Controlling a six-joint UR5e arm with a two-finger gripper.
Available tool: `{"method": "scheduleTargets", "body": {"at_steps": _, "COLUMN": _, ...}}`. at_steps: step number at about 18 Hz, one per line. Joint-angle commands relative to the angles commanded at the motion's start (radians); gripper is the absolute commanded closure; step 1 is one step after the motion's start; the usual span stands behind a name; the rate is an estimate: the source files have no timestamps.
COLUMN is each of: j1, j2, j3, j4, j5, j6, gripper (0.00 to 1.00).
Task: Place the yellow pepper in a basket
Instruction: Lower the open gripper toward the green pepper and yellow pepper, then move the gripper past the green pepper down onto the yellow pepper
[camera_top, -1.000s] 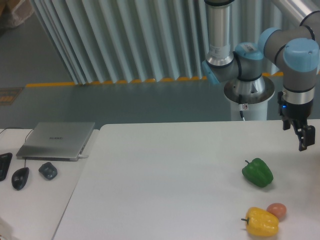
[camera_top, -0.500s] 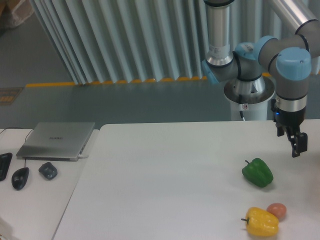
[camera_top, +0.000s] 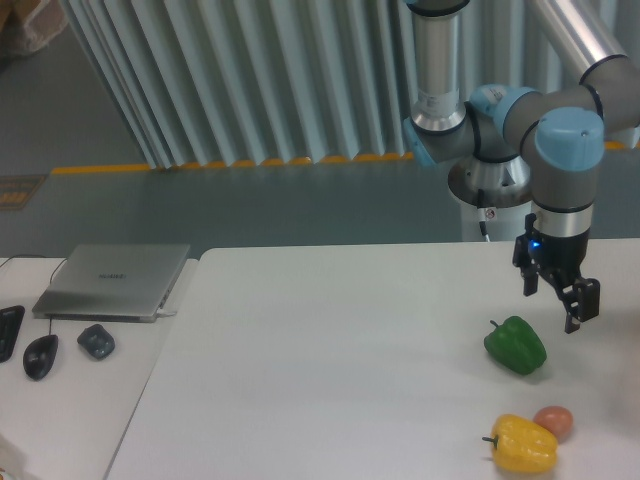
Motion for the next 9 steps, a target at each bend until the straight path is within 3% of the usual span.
{"method": "scheduleTargets", "body": {"at_steps": 3, "j1": -0.038, "j2": -0.029, "j3": 0.006, "j4": 0.101, "j5": 0.011, "j6": -0.034, "gripper": 0.00}}
{"method": "scheduleTargets", "body": {"at_steps": 7, "j1": -0.055, "j2": -0.049, "j3": 0.038, "j4": 0.112, "j5": 0.026, "j6": -0.034, "gripper": 0.00}}
{"method": "scheduleTargets", "body": {"at_steps": 9, "j1": -0.074, "j2": -0.087, "j3": 0.104, "j4": 0.111, "j5": 0.028, "j6": 0.032, "gripper": 0.00}}
